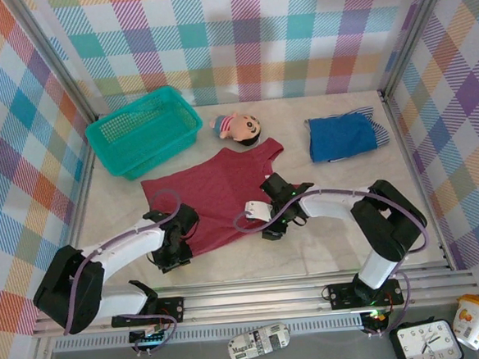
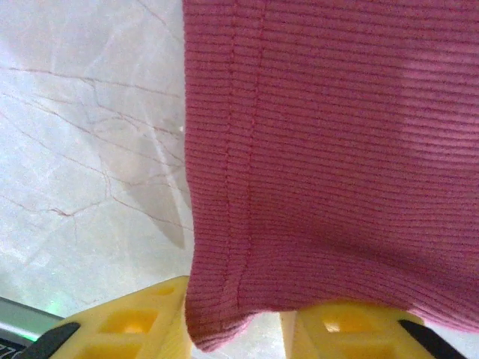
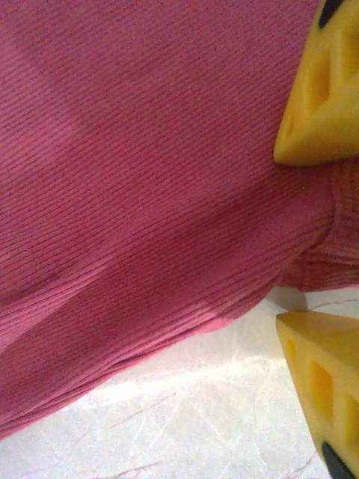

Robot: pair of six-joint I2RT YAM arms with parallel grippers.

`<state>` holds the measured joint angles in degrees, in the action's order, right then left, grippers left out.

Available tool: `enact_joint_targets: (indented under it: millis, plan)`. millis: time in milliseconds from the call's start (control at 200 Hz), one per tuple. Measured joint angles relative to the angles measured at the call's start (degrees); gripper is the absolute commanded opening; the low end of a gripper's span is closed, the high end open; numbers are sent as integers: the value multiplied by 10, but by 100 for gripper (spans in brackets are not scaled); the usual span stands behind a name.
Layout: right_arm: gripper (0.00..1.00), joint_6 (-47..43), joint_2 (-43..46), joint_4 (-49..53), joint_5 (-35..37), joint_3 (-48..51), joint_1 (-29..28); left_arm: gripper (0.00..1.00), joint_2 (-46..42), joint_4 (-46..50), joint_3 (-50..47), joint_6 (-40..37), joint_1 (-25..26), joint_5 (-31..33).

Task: Fold and stack the tank tops

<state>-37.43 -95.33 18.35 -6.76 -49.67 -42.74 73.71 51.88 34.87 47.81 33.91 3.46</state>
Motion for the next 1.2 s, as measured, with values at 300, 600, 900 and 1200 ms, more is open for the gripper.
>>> enact_joint_targets:
  millis: [300,600,900,1200]
  plan:
    - [7,5,16,14,16,-2,0,0,5,40,47,-20,1,40]
    - [6,22,81,121,-39,-5,0,0,-89,141,87,-3,4,50]
    - [8,25,58,211,-99,-73,26,0,-28,200,147,-23,-5,70]
    - [10,8,-34,241,-137,-170,72,0,88,181,217,-126,-80,90]
